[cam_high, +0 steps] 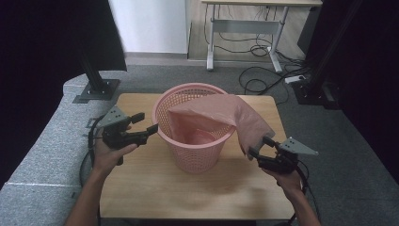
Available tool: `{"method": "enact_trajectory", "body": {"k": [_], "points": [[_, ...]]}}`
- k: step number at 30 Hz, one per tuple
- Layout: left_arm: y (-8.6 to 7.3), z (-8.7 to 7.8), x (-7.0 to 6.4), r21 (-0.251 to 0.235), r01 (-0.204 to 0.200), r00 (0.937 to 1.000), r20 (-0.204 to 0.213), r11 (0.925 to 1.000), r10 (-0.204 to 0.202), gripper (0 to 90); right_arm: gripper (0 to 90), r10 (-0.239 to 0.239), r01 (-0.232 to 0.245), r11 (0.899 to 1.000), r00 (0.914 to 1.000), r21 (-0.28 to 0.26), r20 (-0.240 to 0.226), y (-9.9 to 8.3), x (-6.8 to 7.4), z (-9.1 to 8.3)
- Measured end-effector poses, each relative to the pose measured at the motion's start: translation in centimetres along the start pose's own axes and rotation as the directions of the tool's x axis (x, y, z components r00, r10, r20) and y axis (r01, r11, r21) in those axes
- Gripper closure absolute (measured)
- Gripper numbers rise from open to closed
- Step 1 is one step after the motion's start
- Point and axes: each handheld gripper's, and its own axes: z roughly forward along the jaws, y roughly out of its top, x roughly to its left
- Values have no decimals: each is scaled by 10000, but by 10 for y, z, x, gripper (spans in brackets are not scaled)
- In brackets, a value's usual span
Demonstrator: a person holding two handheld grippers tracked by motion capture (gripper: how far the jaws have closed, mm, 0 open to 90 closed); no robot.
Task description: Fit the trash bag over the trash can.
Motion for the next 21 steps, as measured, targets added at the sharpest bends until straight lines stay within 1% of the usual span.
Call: {"method": "enact_trajectory", "body": {"k": [3, 5, 8, 10, 11, 14, 15, 16, 17, 18, 20, 21], "points": [[-1, -1, 0, -39, -8, 10000, -34, 10000, 8, 305, 225, -7, 7, 10000, 9999, 0, -139, 1, 7, 1], [-1, -3, 0, -99, -46, 10000, -44, 9999, 46, 307, 213, 54, -54, 10000, 9999, -36, -116, 2, 13, -1], [-2, -4, 0, -112, -28, 10000, -71, 9999, 27, 307, 200, -22, 18, 9998, 9998, -211, -214, 3, 23, -6], [-2, -5, 1, -97, -4, 10000, -55, 10000, 3, 307, 195, -53, 49, 9998, 9997, -169, -258, 4, 26, -6], [-2, -5, 1, -97, -1, 10000, -47, 10000, 0, 307, 201, -116, 114, 9998, 9997, -140, -204, 4, 27, -5], [-1, -5, 1, -70, -36, 10000, -67, 10000, 35, 307, 259, -291, 292, 9996, 9990, 0, 340, 3, 24, -2], [-1, -4, 1, -57, -43, 10000, -79, 10000, 43, 307, 305, -298, 299, 9996, 9989, -17, 352, 2, 21, -1], [0, -4, 1, -42, -61, 9999, -82, 10000, 60, 307, 442, -370, 372, 9993, 9987, -43, 362, 2, 19, 0], [0, -4, 1, -37, -63, 9999, -93, 10000, 62, 307, 543, -552, 555, 9984, 9979, -87, 344, 2, 17, 0], [1, -3, 1, -35, -54, 9999, -95, 10000, 53, 308, 640, -683, 688, 9976, 9966, -100, 455, 3, 15, -1], [2, -2, 2, -20, -67, 9999, -99, 10000, 67, 308, 763, -741, 748, 9971, 9954, -101, 599, 7, 13, -1], [3, -1, 2, -16, -71, 9999, -87, 10000, 71, 308, 828, -881, 897, 9958, 9929, -161, 803, 11, 11, -3]]}}
